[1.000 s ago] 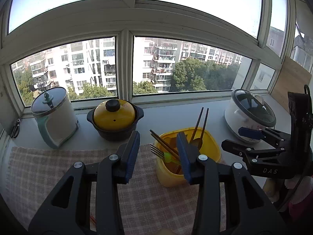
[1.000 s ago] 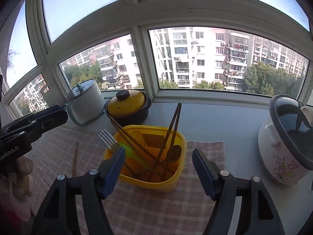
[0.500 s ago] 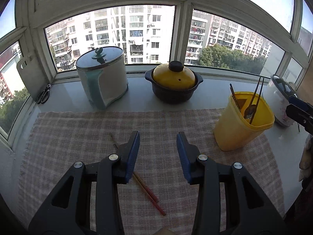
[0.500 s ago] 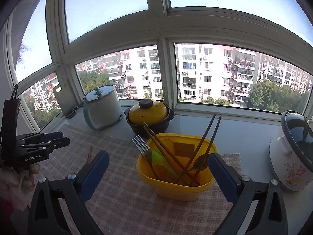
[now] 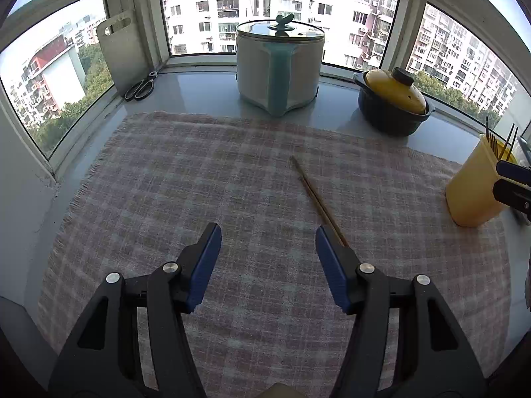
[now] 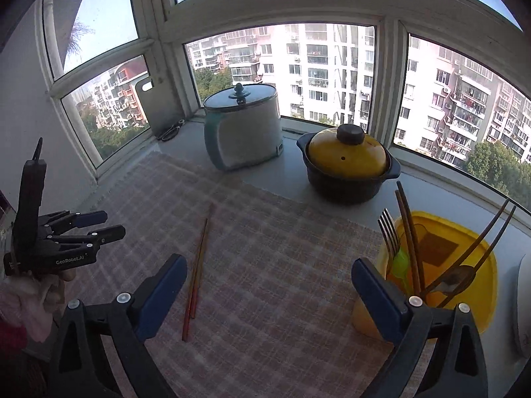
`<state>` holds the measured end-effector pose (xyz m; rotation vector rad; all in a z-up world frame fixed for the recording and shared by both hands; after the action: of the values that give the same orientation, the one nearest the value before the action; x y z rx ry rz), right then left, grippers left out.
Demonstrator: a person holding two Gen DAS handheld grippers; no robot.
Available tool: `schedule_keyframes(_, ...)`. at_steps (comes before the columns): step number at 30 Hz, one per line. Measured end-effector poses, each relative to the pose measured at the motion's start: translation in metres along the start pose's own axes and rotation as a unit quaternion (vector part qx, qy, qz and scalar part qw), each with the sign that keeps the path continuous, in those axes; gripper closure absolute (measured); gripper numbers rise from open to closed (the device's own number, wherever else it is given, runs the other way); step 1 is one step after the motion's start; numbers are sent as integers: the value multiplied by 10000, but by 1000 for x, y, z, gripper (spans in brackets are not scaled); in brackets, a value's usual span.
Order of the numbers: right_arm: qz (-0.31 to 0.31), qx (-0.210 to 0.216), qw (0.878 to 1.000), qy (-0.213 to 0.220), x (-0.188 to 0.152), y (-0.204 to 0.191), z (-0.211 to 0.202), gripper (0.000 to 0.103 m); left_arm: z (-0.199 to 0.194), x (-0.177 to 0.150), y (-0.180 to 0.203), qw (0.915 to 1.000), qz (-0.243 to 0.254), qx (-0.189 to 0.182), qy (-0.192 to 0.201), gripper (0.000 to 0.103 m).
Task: Organize utensils
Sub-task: 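Move both tools back over the last two chopsticks on the cloth, then grasp a red-tipped chopstick with the right tool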
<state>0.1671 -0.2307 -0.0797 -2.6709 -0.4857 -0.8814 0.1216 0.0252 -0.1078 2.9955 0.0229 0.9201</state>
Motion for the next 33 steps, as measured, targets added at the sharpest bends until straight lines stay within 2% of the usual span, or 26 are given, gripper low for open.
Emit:
schedule_keyframes(1, 10, 117, 9998, -165, 0, -5, 13, 18, 1, -3, -3, 10000, -53, -9, -20, 42)
schedule_keyframes(5, 92, 644, 9940, -879, -3, -20, 64, 34, 5, -18, -15, 9996, -263, -29, -101, 42)
schedule_keyframes(7, 94, 858, 9887, -1223, -6, -29, 88, 50, 7, -26, -22, 9991, -397, -65, -137, 42)
schedule_keyframes(13, -26, 1095, 9755, -1910, -13, -53, 139, 66, 15, -45, -35, 9974, -638, -152, -293, 42)
schedule_keyframes(20, -75, 1002, 9678, -2308, -12, -59, 172, 75, 21, -59, -42, 9960, -802, -194, -336, 42)
schedule_keyframes(28, -332, 757, 9656, -2467, -12, -67, 185, 84, 24, -63, -48, 9947, -935, -237, -343, 42)
schedule_keyframes(33, -394, 733, 9643, -2513, -12, -66, 188, 84, 25, -62, -51, 9943, -979, -255, -324, 42)
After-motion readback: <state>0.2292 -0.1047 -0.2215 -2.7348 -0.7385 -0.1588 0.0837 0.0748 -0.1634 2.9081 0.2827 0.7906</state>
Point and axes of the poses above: each gripper's, at about its wrist camera, not at the fingertips, and z roughly the way its jaws point, y to its right, x to its top, the point moved 1 cm from there along z, roughly the way its jaws point, and after that the axes turned 3 degrees about z, right-handed, at the moved point
